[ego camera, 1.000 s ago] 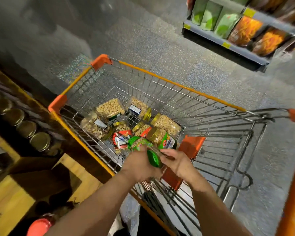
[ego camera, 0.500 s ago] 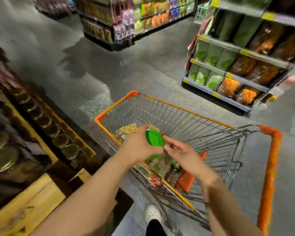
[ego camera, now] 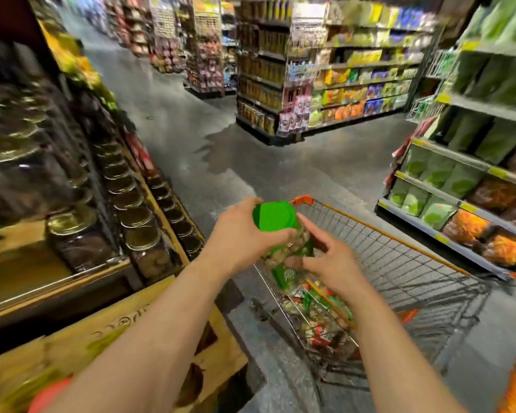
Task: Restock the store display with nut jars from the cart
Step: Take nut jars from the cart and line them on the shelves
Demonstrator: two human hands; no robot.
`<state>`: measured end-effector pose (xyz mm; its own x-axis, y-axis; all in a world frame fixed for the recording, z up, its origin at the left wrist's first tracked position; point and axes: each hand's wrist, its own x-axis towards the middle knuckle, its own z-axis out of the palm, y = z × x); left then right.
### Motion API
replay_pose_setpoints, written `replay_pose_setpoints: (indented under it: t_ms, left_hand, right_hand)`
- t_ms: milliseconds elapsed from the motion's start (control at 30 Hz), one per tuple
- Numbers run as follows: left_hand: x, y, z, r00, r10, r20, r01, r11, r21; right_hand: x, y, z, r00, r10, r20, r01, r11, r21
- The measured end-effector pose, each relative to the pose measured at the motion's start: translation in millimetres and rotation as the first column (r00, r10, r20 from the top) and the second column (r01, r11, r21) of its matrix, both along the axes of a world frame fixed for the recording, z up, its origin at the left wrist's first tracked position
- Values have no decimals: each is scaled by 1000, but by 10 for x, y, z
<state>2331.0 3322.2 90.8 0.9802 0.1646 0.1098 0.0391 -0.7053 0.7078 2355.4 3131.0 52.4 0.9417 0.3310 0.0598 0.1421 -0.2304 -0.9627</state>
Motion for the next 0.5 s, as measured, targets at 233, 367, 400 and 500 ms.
replay_pose_setpoints:
  t_ms: [233, 367, 400, 500]
  left_hand:
    - [-829, 292, 212, 974, 224, 46, -218, 970, -110]
    - [-1319, 357, 311, 924, 380, 46, -366, 912, -186]
    - [-1448, 355, 322, 908, 415, 49, -398, 894, -206]
    - [-1785, 318, 324, 871, 489, 50, -462, 848, -258]
  right_hand:
    - [-260, 410, 130, 970, 234, 65, -237, 971, 43]
    - [-532, 617, 286, 917, 387, 100, -395, 915, 77]
    - [-632, 645, 298, 902, 418, 109, -428, 900, 83]
    - [-860, 659, 240, 879, 468, 94, -475, 875, 94]
